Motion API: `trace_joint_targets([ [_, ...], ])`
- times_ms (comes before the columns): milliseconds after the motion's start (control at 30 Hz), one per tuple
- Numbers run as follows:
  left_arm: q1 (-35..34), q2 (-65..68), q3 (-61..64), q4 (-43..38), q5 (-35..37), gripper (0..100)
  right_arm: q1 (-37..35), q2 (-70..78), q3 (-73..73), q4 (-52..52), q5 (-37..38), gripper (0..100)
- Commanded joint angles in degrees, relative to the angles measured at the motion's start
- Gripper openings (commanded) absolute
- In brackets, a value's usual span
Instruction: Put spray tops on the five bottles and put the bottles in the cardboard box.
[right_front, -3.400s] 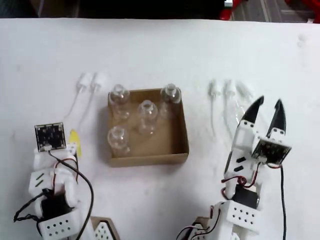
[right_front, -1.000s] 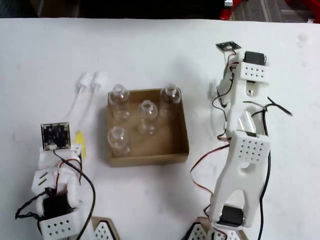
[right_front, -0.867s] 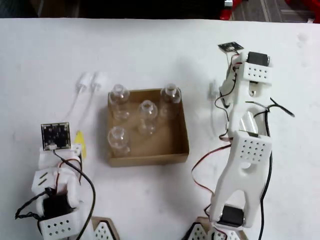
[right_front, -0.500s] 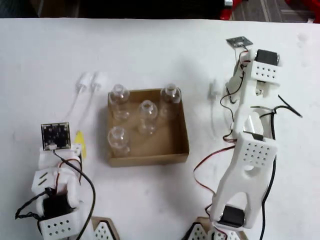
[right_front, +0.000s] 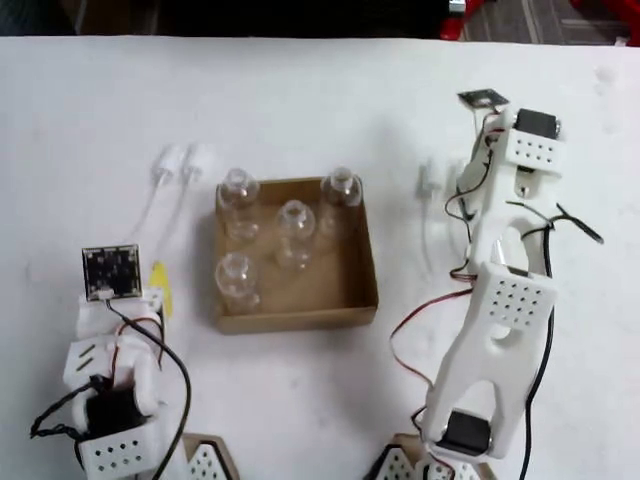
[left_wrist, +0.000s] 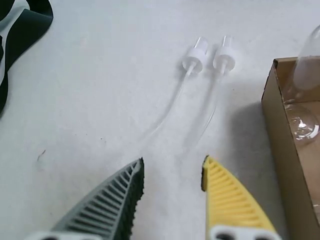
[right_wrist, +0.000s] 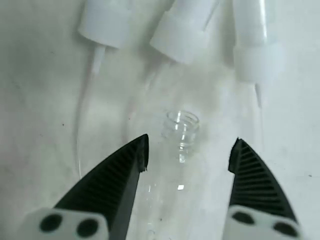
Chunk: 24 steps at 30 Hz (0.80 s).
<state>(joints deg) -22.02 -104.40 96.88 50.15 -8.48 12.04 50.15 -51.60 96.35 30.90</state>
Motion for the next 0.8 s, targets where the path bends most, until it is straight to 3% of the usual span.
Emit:
trace_joint_targets([
  [0, 0.48, -0.48, 0.09, 0.18, -0.62, 18, -2.07, -0.48, -2.20, -0.31, 0.79, 22.9],
  [333, 0.48, -0.48, 0.09, 0.18, -0.62, 18, -1.01, 0.04, -1.67, -0.75, 0.79, 11.6],
  [600, 0.40, -0.48, 0.09, 0.18, -0.62, 18, -0.75, 4.09, -2.20, -2.95, 0.79, 10.6],
  [767, 0.40, -0.48, 0.09, 0.18, -0.62, 18, -0.66, 3.21, -3.08, -2.15, 0.79, 1.7],
])
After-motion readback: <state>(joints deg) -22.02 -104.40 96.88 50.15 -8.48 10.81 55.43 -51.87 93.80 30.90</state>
